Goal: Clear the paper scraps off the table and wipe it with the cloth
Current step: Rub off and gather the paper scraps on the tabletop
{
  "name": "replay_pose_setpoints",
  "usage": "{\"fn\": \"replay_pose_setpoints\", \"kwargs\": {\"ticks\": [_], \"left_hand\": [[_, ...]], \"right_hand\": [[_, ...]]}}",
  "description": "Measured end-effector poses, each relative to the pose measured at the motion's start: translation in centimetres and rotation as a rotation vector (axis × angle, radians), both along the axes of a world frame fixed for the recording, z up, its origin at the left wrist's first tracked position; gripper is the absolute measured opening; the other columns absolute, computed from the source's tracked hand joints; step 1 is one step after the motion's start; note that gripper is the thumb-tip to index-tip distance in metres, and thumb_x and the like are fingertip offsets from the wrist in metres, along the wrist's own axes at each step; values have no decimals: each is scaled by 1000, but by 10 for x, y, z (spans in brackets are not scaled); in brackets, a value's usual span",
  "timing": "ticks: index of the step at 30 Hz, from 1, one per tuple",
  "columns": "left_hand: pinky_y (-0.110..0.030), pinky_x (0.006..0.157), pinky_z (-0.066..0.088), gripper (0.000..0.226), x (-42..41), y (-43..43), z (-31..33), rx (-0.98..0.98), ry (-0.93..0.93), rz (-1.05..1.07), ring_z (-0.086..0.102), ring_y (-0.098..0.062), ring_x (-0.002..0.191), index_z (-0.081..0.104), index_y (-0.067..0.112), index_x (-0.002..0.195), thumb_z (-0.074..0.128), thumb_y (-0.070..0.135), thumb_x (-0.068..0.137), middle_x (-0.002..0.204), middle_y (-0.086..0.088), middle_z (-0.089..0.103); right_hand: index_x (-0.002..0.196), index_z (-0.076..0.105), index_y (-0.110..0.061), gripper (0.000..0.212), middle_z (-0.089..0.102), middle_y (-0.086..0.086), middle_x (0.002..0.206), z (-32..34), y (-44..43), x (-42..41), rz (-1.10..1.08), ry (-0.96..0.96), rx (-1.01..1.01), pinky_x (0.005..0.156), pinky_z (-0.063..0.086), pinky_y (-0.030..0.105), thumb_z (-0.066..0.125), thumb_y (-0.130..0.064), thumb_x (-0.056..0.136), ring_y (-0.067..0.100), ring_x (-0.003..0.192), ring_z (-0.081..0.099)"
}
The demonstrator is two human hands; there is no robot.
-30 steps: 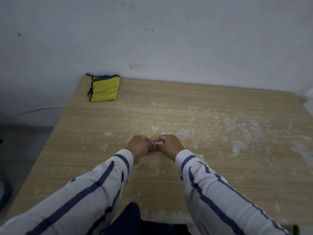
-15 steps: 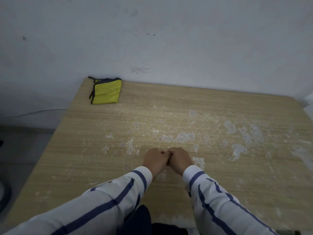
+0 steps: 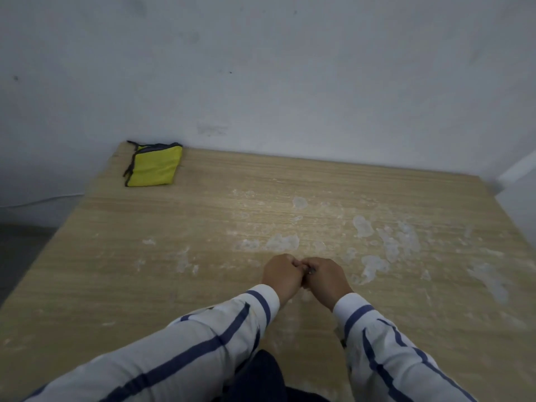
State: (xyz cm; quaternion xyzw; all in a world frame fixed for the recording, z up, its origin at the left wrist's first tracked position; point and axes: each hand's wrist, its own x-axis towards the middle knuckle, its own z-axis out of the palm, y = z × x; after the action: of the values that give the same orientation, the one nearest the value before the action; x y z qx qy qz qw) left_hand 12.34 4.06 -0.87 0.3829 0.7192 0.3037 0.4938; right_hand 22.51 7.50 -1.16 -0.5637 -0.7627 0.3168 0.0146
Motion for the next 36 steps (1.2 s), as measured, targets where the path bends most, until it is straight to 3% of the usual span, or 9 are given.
{"fn": "replay_pose_setpoints", "kwargs": {"ticks": [4, 6, 9, 12, 15, 19, 28, 32, 36], "left_hand": [[-45, 74, 57, 17, 64, 27, 5, 21, 5, 10, 68, -26, 76, 67, 12, 78, 60, 26, 86, 77, -10, 71], [-45, 74, 57, 17, 96, 38, 8, 39, -18, 31, 68, -28, 76, 66, 13, 74, 61, 23, 86, 76, -10, 71], [-46, 73, 57, 14, 154, 52, 12, 43, -58, 67, 68, -27, 76, 64, 14, 73, 62, 21, 86, 75, -9, 71], [-49, 73, 56, 14, 203, 60, 12, 33, -77, 70, 67, -30, 76, 63, 12, 75, 60, 20, 86, 74, -11, 70], [-50, 75, 56, 16, 240, 66, 12, 20, -81, 41, 66, -31, 78, 64, 11, 73, 59, 18, 87, 74, -12, 69], [-46, 77, 57, 20, 277, 74, 13, -1, -51, -63, 66, -29, 79, 64, 13, 70, 58, 17, 89, 76, -11, 70], [-40, 71, 55, 21, 338, 88, 15, 24, -5, -211, 65, -29, 75, 61, 19, 67, 59, 19, 88, 77, -9, 69], [-42, 76, 54, 19, 374, 90, 16, 27, -20, -236, 64, -28, 76, 60, 18, 70, 59, 19, 88, 79, -9, 68], [-41, 77, 55, 16, 426, 92, 13, 58, 2, -230, 64, -28, 81, 60, 19, 72, 57, 19, 88, 82, -9, 68]], "right_hand": [[59, 54, -26, 29, 54, -8, 57, 10, 25, 62, -10, 1, 9, 46, 31, 17, 55, -7, 80, 7, 53, 48], [57, 53, -22, 28, 55, -5, 56, 14, 36, 94, -18, -2, 9, 47, 34, 20, 54, -6, 79, 14, 55, 51], [65, 62, -10, 18, 62, 7, 62, 20, 49, 149, -56, -10, 20, 53, 43, 28, 51, -5, 79, 25, 62, 58], [61, 57, -17, 25, 56, 1, 59, 22, 54, 196, -87, -35, 41, 50, 37, 26, 48, -4, 81, 20, 57, 51], [79, 68, -13, 23, 68, 6, 74, 20, 53, 231, -151, -46, 33, 48, 36, 23, 48, -2, 81, 17, 58, 50], [95, 69, -11, 24, 70, 10, 91, 22, 54, 267, -203, -102, 14, 61, 45, 29, 48, -6, 84, 25, 78, 63], [94, 68, -10, 21, 70, 10, 94, 28, 47, 328, -395, -84, 67, 58, 36, 22, 48, -6, 87, 19, 71, 54], [94, 67, -9, 20, 69, 11, 96, 32, 46, 362, -393, -133, 72, 56, 35, 22, 48, -5, 87, 19, 70, 51], [97, 68, -11, 23, 70, 9, 98, 32, 49, 414, -385, -131, 101, 53, 36, 22, 49, -5, 85, 24, 82, 62]]}}
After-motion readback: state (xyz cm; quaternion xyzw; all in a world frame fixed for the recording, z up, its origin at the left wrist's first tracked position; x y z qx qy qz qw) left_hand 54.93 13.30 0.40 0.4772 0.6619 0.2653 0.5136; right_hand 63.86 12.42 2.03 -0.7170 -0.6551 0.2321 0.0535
